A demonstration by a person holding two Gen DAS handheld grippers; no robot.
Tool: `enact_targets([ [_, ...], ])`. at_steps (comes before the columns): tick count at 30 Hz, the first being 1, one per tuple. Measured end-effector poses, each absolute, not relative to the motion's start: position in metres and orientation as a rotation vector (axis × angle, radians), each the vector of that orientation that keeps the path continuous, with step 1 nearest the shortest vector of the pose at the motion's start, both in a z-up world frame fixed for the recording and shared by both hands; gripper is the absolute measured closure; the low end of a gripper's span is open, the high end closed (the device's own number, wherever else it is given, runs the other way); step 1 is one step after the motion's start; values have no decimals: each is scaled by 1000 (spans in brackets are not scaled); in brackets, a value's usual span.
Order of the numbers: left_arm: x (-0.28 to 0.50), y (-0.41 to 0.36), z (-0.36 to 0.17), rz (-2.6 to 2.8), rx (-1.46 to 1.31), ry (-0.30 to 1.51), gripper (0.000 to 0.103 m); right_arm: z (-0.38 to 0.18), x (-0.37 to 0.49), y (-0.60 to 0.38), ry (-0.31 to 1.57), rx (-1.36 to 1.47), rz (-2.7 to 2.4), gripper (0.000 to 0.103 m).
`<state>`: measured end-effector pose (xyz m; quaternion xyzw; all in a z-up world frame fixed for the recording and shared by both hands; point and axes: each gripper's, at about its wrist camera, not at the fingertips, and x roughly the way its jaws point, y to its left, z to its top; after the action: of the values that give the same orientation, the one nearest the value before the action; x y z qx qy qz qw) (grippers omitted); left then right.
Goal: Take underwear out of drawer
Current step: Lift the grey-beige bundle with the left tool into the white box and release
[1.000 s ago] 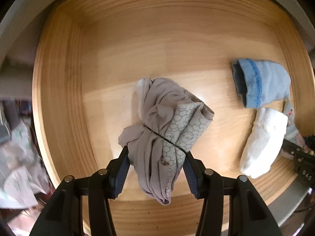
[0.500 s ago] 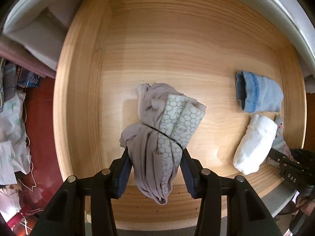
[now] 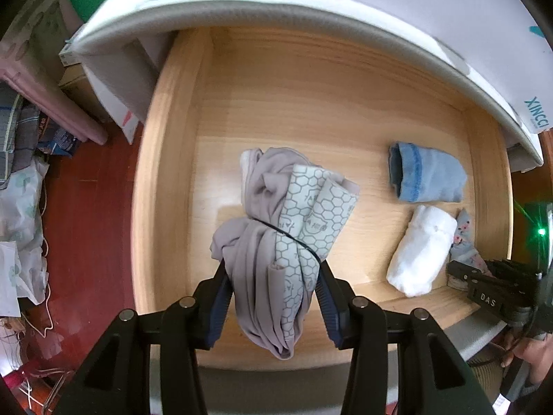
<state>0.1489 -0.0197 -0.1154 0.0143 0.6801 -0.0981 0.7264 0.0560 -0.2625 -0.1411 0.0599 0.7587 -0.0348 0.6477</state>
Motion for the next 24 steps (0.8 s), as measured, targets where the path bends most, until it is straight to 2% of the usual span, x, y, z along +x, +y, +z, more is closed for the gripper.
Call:
enact_targets([
  [1, 149, -18, -98, -221, 27, 1498, 57, -141, 56, -262, 1725, 133, -78, 74],
  [16, 119, -8, -8, -274, 19, 1327, 57, -140, 59, -255, 1728, 109, -85, 74],
  [24, 117, 8, 72, -304, -5, 1184, 57, -140, 61, -252, 1729, 102, -87, 74],
])
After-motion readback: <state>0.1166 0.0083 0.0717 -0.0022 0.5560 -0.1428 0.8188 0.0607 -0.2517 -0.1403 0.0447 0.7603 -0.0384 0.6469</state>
